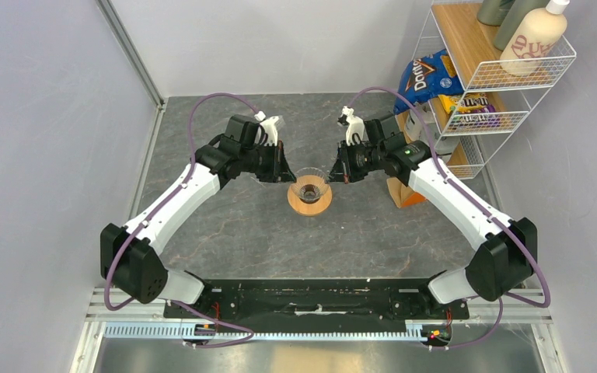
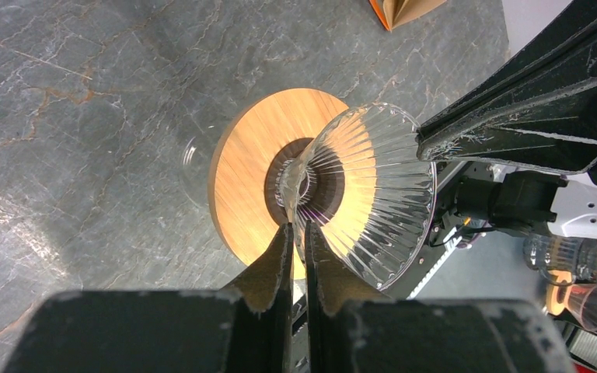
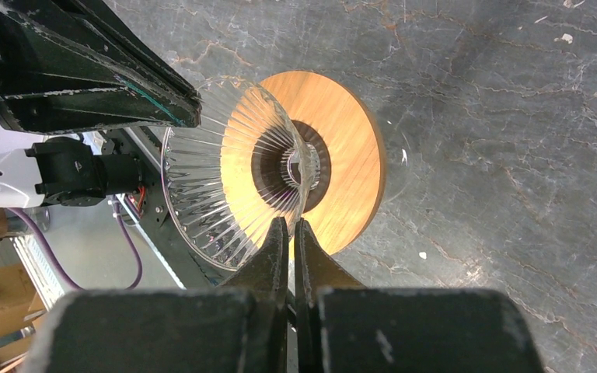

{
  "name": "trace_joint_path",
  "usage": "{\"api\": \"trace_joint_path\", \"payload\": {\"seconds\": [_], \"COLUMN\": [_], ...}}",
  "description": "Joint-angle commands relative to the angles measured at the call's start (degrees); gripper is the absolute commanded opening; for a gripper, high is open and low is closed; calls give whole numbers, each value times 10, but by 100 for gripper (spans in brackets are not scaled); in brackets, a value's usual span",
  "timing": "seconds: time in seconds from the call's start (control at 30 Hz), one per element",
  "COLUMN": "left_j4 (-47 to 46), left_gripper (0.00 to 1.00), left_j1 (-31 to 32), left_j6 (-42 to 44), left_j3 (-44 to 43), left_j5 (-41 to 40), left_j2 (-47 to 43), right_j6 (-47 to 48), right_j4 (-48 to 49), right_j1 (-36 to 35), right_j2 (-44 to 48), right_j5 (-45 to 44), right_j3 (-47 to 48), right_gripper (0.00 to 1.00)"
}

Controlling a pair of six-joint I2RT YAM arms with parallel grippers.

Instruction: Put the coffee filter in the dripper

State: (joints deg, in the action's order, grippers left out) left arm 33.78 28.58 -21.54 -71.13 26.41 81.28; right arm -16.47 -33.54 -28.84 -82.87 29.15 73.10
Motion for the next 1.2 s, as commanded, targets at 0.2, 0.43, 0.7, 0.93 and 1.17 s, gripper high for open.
{"api": "trace_joint_path", "payload": {"seconds": [0.2, 0.43, 0.7, 0.93, 1.17], "left_j4": [-5, -6, 4, 7, 7], "left_gripper": [2, 2, 2, 2, 2], "left_j1": [27, 31, 32, 39, 47], "left_j6": [59, 62, 65, 67, 69], "left_j3": [57, 64, 39, 35, 35], "left_j5": [-55, -58, -54, -56, -57], "left_j2": [20, 20, 22, 26, 40], "right_j6": [55, 58, 62, 71, 72], "right_j4": [-21, -21, -25, -28, -29], "right_j1": [-28, -30, -30, -30, -30], "right_j2": [-5, -7, -5, -10, -16], "right_j5": [-43, -49, -60, -73, -84], "right_j3": [-33, -39, -52, -59, -61], "right_gripper": [0, 0, 0, 0, 0]}}
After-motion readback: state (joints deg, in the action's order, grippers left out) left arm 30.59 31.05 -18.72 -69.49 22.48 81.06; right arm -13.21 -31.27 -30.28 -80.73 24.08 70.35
